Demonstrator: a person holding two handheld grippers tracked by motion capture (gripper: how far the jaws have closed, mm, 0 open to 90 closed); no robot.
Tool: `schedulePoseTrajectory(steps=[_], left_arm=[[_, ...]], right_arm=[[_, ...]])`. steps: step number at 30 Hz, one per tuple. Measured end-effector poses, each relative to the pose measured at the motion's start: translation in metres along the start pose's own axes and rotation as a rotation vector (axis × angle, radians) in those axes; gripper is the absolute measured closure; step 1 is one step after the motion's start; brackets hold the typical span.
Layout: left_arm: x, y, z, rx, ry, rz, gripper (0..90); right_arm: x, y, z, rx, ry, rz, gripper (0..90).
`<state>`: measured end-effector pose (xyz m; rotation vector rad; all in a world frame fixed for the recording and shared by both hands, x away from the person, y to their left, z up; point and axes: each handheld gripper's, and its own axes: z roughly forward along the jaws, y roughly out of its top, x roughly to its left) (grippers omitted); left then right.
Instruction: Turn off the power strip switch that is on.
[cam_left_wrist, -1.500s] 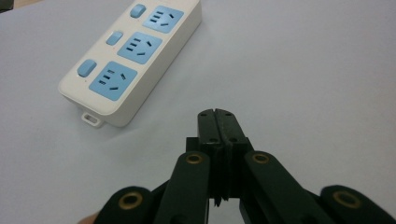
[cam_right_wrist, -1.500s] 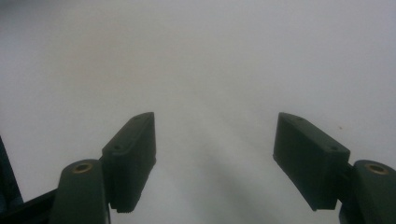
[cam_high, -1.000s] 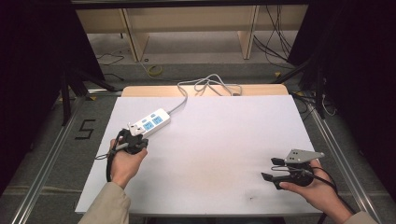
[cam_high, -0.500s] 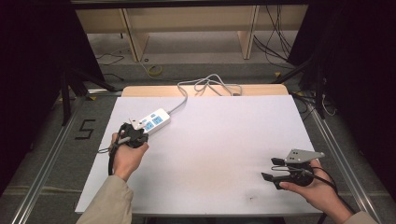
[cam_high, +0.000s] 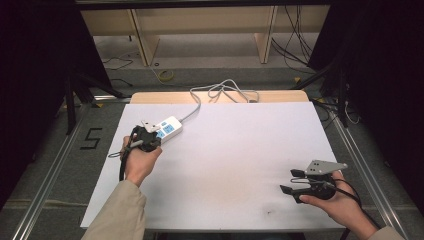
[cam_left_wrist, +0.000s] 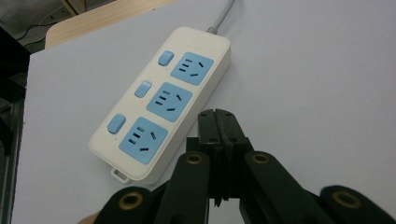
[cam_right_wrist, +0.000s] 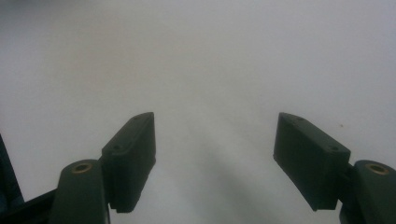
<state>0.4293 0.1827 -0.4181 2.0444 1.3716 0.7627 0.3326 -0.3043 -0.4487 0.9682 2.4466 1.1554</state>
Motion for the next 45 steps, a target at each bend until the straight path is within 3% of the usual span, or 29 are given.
schedulePoseTrajectory(steps=[11,24,33,45], left_arm=[[0.007,0.008,0.006,-0.002,0.009,-0.025,90.0],[0.015,0.015,0.015,0.016,0.025,-0.020,90.0],[0.027,0.035,0.031,0.060,0.035,-0.026,90.0],[0.032,0.040,0.058,0.108,0.041,-0.033,90.0]], right_arm=[[0.000,0.000,0.000,0.000,-0.001,-0.004,30.0],[0.000,0.000,0.000,0.001,-0.003,0.002,30.0],[0.000,0.000,0.001,0.001,0.002,0.001,30.0],[-0.001,-0.001,0.000,0.001,0.005,-0.003,30.0]])
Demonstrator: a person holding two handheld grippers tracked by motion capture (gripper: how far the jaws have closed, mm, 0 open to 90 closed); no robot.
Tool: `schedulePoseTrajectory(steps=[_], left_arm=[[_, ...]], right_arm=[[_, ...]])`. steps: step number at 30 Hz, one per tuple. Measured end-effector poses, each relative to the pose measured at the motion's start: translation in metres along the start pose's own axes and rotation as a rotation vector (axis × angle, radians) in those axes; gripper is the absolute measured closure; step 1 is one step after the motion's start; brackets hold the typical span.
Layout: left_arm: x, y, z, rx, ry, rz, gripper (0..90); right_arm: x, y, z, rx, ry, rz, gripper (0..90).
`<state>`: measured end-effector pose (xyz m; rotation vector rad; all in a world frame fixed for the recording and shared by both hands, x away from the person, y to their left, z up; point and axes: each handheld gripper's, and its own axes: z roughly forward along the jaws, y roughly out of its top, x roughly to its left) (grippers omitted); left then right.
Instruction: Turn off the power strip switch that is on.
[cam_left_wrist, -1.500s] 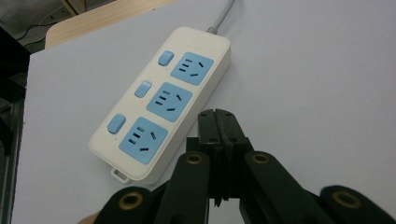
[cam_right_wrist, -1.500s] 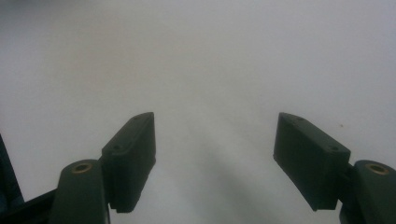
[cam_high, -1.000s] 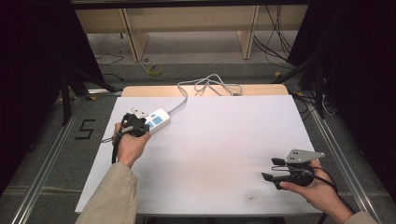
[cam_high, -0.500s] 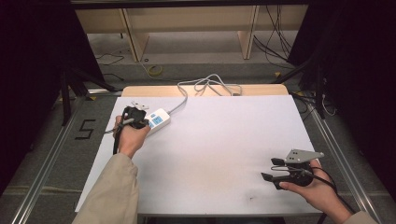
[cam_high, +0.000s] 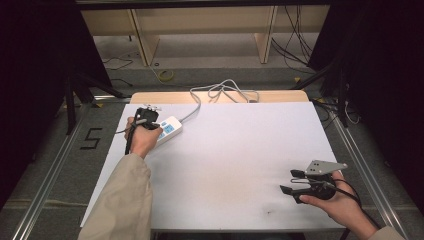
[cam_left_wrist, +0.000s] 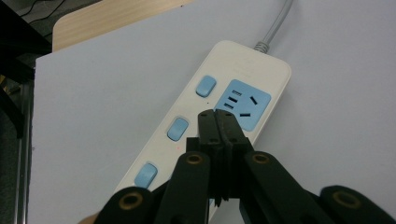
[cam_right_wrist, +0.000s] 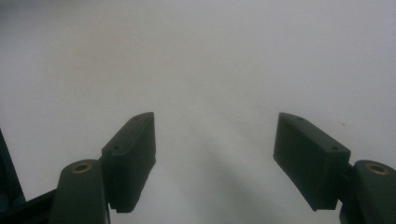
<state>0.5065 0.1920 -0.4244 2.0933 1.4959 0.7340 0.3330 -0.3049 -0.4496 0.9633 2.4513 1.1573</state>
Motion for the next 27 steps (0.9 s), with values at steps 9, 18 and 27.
schedulePoseTrajectory(steps=[9,18,27], left_arm=[[0.007,0.003,0.013,0.019,0.016,-0.006,90.0],[0.016,0.009,0.016,0.017,0.036,0.005,90.0],[0.021,0.008,0.023,0.021,0.041,0.006,90.0]], right_arm=[[-0.001,0.000,0.001,0.000,0.003,0.002,30.1],[0.000,-0.001,0.001,0.007,0.010,0.002,30.0],[-0.001,0.000,0.001,0.005,0.012,0.000,30.0]])
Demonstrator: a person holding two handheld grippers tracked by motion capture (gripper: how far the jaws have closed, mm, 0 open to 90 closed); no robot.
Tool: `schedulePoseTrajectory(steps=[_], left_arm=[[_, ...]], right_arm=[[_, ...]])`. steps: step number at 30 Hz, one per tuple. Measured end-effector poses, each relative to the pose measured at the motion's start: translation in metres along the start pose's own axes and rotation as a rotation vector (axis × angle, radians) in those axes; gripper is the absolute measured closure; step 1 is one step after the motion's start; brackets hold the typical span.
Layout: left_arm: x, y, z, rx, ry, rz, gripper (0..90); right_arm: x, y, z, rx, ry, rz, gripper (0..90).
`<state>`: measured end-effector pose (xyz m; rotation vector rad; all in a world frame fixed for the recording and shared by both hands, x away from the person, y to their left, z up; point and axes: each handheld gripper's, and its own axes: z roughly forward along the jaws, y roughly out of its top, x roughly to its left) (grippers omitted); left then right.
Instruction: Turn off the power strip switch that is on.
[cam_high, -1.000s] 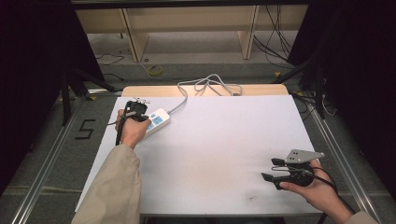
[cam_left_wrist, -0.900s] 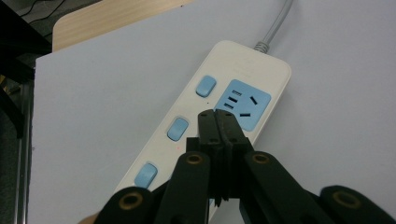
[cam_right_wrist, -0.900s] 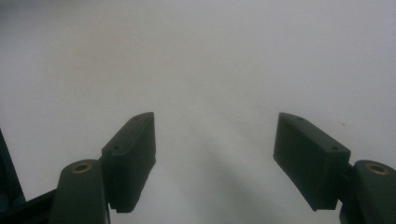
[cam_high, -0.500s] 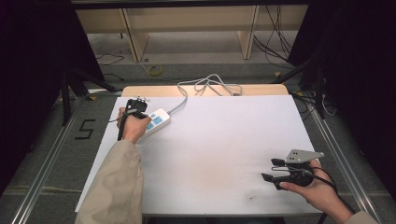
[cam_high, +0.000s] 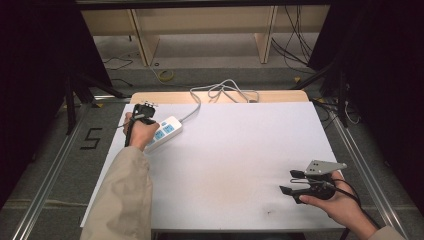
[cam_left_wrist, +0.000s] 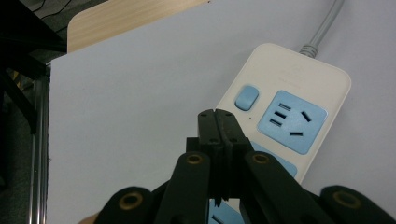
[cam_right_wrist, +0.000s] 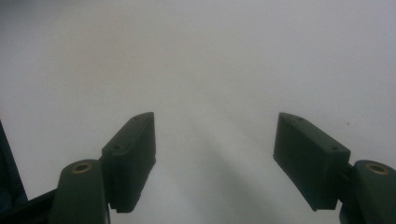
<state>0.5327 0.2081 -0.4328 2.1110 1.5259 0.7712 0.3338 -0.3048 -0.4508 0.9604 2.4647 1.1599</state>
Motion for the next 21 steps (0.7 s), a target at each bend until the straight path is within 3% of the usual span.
schedulePoseTrajectory(steps=[21], left_arm=[[0.001,-0.003,0.017,0.051,-0.014,0.010,90.0]], right_arm=[[0.000,-0.001,0.001,0.009,0.000,0.008,30.1]])
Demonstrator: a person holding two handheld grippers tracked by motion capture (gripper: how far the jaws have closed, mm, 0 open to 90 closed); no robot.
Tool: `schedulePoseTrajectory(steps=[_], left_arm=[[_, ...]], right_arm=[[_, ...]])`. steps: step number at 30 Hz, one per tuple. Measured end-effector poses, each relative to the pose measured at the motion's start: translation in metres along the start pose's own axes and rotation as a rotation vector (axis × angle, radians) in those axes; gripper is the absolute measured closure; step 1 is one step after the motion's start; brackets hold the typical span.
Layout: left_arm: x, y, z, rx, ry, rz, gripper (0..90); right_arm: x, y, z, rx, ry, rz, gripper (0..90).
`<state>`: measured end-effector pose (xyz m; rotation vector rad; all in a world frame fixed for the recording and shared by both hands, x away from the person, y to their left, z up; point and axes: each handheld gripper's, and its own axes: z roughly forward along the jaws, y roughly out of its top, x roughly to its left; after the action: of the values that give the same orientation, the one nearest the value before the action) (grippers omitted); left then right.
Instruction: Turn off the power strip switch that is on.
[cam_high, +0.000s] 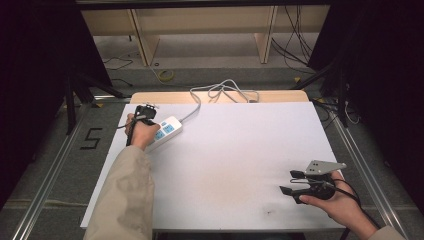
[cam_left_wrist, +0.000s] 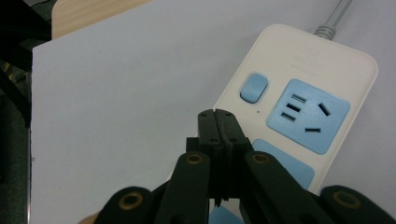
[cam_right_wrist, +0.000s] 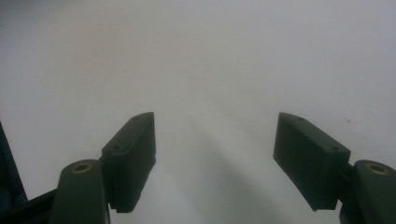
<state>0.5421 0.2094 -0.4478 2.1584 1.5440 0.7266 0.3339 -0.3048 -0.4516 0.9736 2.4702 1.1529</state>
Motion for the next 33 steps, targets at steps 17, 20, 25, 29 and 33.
schedulePoseTrajectory(steps=[17,20,25,29,33], left_arm=[[0.0005,0.0001,0.0054,0.015,0.011,-0.003,90.0],[-0.0002,0.0007,0.0057,0.017,0.014,0.004,90.0],[-0.0018,0.0015,0.0056,0.026,0.024,0.016,90.0],[-0.0027,0.0021,0.0056,0.032,0.028,0.012,90.0],[-0.0022,0.0026,0.0055,0.038,0.025,0.002,90.0]], right_arm=[[0.0000,-0.0005,0.0005,0.008,0.003,-0.003,30.1],[0.0006,-0.0003,0.0002,0.008,0.002,-0.005,30.0],[0.0006,-0.0004,0.0004,0.014,0.001,-0.008,30.0],[0.0012,-0.0004,0.0007,0.014,0.003,-0.006,30.0],[0.0008,-0.0005,0.0006,0.013,0.001,-0.008,30.1]])
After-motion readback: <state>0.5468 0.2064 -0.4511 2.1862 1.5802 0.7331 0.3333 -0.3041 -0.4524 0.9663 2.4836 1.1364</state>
